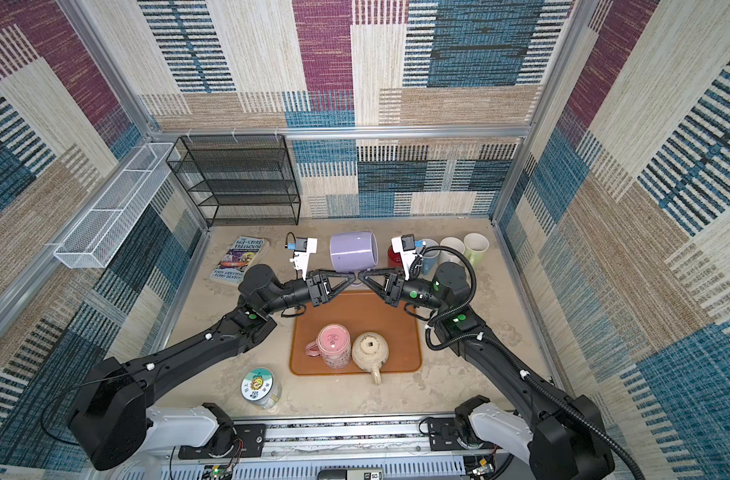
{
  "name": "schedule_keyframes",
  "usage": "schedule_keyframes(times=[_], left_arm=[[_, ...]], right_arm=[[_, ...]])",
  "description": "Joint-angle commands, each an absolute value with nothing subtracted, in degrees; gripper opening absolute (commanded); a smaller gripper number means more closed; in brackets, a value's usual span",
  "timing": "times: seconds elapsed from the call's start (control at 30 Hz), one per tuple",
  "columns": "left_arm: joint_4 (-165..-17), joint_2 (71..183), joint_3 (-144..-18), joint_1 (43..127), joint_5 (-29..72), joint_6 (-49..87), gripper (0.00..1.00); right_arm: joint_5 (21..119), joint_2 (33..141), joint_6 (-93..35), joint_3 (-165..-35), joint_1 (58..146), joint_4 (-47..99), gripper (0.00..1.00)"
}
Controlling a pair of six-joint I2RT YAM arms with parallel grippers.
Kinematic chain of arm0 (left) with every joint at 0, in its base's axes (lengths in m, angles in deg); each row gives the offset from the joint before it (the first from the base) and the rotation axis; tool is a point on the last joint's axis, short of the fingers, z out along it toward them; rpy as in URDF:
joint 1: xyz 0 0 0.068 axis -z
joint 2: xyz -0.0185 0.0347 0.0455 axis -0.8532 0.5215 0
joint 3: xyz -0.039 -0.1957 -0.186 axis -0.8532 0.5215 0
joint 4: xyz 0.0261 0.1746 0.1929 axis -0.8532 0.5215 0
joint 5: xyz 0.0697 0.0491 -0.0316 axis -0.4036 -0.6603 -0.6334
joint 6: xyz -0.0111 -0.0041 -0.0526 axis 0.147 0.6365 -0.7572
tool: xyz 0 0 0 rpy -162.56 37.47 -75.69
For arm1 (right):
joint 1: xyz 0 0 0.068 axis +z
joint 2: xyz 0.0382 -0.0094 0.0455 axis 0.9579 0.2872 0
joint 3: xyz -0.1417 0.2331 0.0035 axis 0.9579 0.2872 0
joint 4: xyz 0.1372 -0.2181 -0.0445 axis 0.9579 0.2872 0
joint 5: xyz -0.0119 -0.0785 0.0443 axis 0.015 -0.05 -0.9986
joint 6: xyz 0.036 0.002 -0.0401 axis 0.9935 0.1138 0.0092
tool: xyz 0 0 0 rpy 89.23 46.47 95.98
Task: Turn the mug right side up
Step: 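Bring the left gripper to the purple mug's opening held by the right gripper, then grasp the purple mug's rim with the left gripper while the right gripper releases and withdraws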
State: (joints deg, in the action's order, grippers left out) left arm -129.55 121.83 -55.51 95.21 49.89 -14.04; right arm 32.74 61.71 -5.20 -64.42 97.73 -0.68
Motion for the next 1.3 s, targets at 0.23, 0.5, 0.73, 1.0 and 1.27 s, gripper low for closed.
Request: schedule_keyframes(times=[0.23, 0.5, 0.73, 1.0, 1.27], left_arm=[[-137.0, 123.93, -57.29, 95.29, 50.42, -16.86, 0.08], [-138.21, 123.2, -56.07, 95.22, 50.11, -16.56, 0.0], [-131.97, 119.15, -53.53, 95.08, 47.09, -13.62, 0.0], [-120.74, 116.38, -53.04, 93.72, 45.64, -9.9, 0.0], [-98.63, 117.61, -59.03, 93.51, 37.51, -2.08, 0.0]], right_arm=[[28.46, 62.44, -4.28, -63.17, 97.83, -8.73, 0.0], [29.03, 62.79, -4.59, -62.85, 97.83, -8.16, 0.0], [30.43, 63.34, -6.52, -62.48, 97.59, -4.73, 0.23], [31.71, 62.24, -8.9, -59.54, 96.79, -1.04, 0.62], [36.02, 57.13, -14.42, -56.04, 96.07, 7.98, 0.76]])
